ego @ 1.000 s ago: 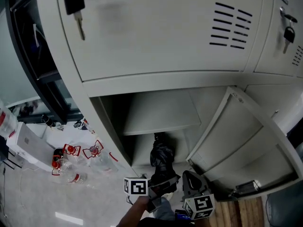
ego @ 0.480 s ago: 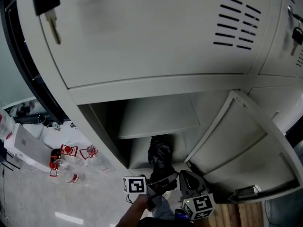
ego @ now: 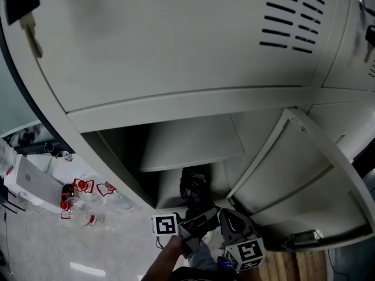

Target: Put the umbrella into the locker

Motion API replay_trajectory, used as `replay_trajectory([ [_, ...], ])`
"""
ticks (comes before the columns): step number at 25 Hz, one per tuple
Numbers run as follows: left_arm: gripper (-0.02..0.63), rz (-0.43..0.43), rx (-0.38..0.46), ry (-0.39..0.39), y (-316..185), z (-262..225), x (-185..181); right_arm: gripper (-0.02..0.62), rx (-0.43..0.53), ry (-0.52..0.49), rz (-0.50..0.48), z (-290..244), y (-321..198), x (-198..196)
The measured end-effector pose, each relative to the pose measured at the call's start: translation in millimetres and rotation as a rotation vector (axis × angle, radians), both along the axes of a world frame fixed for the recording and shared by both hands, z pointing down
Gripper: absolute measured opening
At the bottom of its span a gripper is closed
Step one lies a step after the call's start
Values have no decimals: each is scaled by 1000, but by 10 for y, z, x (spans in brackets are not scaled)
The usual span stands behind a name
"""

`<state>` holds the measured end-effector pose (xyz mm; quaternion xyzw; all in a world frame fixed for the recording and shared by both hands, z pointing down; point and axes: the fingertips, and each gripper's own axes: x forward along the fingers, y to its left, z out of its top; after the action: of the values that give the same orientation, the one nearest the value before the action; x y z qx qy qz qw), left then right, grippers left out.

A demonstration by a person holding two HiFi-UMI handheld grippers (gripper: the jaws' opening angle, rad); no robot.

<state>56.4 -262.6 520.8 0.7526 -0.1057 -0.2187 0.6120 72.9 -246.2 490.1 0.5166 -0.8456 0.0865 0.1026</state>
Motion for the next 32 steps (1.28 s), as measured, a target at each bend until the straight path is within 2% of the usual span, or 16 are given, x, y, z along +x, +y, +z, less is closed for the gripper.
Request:
replay_trajectory([
  [11,288,-37,-15,116,-74,-6,-32,0,-4,8,-7,11,46,5],
  [18,324,-59,-36,111,-77,22,-93,0,7,7,-13,-38,110,-19],
  [32,324,-125,-29,55,47,37,-290,0,25,0,-13,-113,248,-56],
])
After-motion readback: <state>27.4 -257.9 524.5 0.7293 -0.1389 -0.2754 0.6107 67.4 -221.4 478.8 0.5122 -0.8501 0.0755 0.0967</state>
